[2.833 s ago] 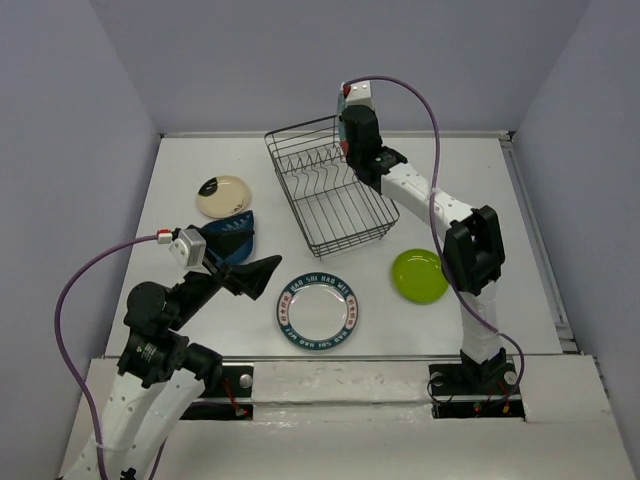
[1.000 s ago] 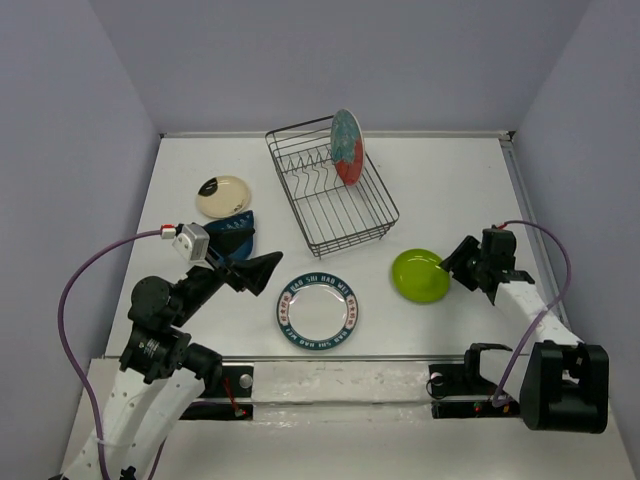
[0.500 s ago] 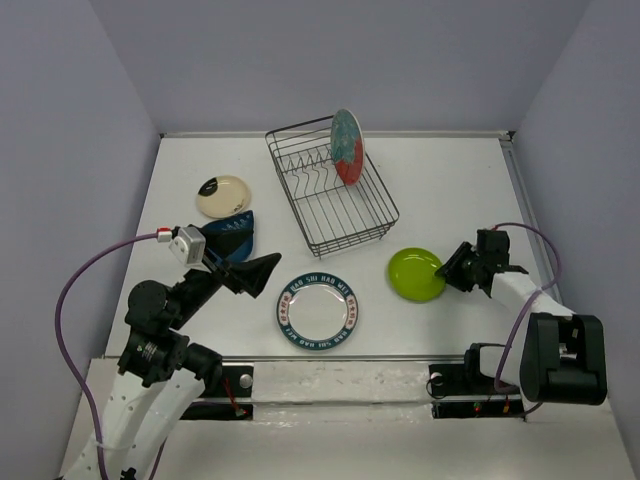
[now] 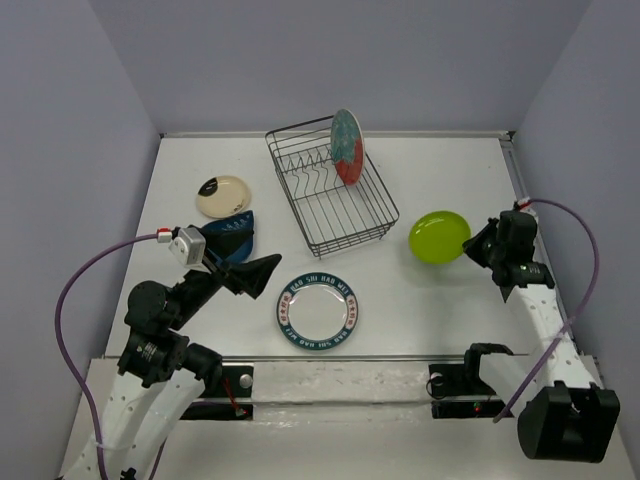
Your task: Load the plates into the dish rack
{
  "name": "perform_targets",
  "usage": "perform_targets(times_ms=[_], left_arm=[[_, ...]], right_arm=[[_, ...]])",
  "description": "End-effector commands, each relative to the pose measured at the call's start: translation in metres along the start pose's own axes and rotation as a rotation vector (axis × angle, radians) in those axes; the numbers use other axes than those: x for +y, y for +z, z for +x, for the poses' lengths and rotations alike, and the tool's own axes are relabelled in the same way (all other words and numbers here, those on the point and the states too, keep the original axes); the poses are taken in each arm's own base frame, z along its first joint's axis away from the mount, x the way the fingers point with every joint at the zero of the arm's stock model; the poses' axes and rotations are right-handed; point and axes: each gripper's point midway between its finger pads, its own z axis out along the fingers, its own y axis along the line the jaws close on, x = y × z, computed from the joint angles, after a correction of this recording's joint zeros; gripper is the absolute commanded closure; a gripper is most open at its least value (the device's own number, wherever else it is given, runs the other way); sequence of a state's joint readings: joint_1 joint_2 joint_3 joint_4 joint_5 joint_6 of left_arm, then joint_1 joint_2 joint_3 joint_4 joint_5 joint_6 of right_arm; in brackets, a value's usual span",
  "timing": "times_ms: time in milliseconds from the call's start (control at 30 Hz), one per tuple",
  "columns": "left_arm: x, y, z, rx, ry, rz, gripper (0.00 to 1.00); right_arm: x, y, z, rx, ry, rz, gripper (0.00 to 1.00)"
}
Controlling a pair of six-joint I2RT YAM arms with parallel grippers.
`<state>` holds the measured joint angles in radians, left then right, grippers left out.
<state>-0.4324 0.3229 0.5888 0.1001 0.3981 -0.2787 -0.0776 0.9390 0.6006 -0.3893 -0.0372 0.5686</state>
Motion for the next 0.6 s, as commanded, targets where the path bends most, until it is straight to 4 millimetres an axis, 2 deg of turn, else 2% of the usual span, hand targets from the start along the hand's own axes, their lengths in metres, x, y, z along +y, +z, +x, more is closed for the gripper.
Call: perform_targets(times_ms=[0,33,67,100,167,200,233,267,300,333,367,433,467,500,533,567], left_arm=[[-0.014,0.000,-0.026,-0.070,0.026,0.047,0.01],[-0.012,0.000,-0.025,-0.068,0.025,0.043,0.01],[-0.012,0.001,-0.025,-0.068,0.025,0.043,0.01],[-0.012,0.001,-0.025,-0.067,0.022,0.041,0.01],[-0.011,0.001,-0.024,-0.065,0.024,0.036,0.01],[-0.009,0.001,-0.024,-0.065,0.022,0.029,0.01],[-0.008,0.001,-0.024,-0.065,0.024,0.021,0.01],[-0.007,0.001,-0.025,-0.066,0.024,0.013,0.01],[-0.002,0.001,-0.024,-0.064,0.022,-0.010,0.01],[0.001,0.001,-0.024,-0.062,0.021,-0.027,0.01],[0.004,0.001,-0.025,-0.064,0.025,-0.044,0.01],[0.024,0.000,-0.026,-0.069,0.021,-0.161,0.01],[0.025,-0.001,-0.024,-0.061,0.018,-0.164,0.01],[0.033,-0.002,-0.024,-0.063,0.018,-0.212,0.01],[0.036,-0.003,-0.025,-0.061,0.018,-0.226,0.01],[0.038,-0.003,-0.024,-0.061,0.017,-0.239,0.01]], right_arm=[[0.059,-0.068,-0.110,-0.346,-0.079,-0.062,0.93],[0.083,-0.076,-0.110,-0.352,-0.127,-0.103,0.93],[0.110,-0.099,-0.132,-0.418,-0.147,-0.144,0.93],[0.116,-0.093,-0.140,-0.450,-0.191,-0.069,0.93],[0.149,-0.101,-0.147,-0.494,-0.266,-0.055,0.93],[0.192,-0.124,-0.150,-0.531,-0.305,-0.126,0.93],[0.201,-0.108,-0.152,-0.550,-0.382,-0.027,0.93],[0.218,-0.108,-0.154,-0.568,-0.415,-0.017,0.93],[0.249,-0.129,-0.167,-0.615,-0.453,-0.052,0.93],[0.261,-0.128,-0.173,-0.637,-0.475,-0.025,0.93],[0.278,-0.100,-0.166,-0.615,-0.537,0.018,0.93],[0.312,-0.085,-0.170,-0.640,-0.622,0.072,0.93],[0.319,-0.104,-0.182,-0.678,-0.605,0.061,0.93],[0.332,-0.078,-0.169,-0.656,-0.676,0.098,0.93],[0.339,-0.072,-0.168,-0.661,-0.714,0.123,0.93],[0.357,-0.062,-0.162,-0.665,-0.727,0.120,0.93]])
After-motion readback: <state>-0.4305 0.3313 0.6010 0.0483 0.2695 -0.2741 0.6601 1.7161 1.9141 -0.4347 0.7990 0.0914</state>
